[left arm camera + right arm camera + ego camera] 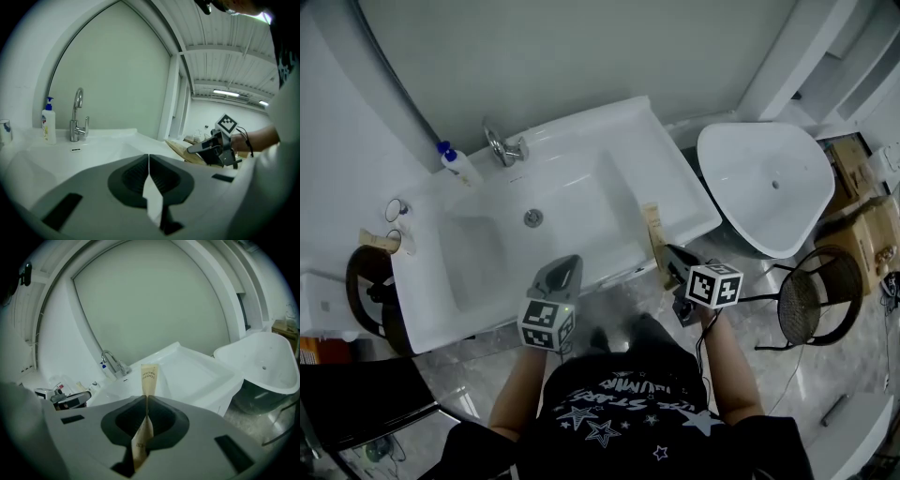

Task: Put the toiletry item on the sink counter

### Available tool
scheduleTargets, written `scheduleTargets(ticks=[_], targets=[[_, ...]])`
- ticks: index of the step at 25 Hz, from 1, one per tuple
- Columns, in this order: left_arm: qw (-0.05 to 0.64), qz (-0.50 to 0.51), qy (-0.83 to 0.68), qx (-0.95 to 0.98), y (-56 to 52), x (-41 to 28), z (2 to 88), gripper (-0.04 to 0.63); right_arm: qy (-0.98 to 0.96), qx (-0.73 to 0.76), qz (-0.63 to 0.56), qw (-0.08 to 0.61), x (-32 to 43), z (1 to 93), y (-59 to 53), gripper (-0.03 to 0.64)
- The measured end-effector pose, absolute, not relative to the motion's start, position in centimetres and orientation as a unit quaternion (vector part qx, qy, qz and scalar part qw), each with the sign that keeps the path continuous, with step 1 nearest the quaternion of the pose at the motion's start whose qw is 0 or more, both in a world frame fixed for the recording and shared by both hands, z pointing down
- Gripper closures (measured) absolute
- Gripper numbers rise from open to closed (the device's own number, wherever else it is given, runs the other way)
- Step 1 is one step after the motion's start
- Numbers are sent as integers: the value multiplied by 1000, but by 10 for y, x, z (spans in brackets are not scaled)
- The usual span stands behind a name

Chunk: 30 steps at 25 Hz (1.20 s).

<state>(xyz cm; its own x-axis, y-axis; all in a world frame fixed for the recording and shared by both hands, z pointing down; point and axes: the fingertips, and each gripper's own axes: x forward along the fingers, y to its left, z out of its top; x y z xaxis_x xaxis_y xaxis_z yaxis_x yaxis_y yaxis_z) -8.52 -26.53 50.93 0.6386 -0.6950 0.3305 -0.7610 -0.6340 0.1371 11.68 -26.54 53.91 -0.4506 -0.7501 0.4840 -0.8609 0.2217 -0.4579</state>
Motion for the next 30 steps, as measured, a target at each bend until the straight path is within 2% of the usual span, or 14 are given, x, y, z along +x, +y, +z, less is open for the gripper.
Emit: scheduleTargets(ticks=[7, 18, 30], targets=[[134, 131, -450, 873, -287, -83, 509, 575, -797, 497, 336, 73, 137, 535, -320, 590], [164, 131, -544, 813, -347, -72, 512, 575, -845, 411, 321, 120, 147, 541, -432, 589], [174, 139, -597, 771, -376, -57, 516, 575, -897, 312, 204, 237, 138, 556, -524, 591]])
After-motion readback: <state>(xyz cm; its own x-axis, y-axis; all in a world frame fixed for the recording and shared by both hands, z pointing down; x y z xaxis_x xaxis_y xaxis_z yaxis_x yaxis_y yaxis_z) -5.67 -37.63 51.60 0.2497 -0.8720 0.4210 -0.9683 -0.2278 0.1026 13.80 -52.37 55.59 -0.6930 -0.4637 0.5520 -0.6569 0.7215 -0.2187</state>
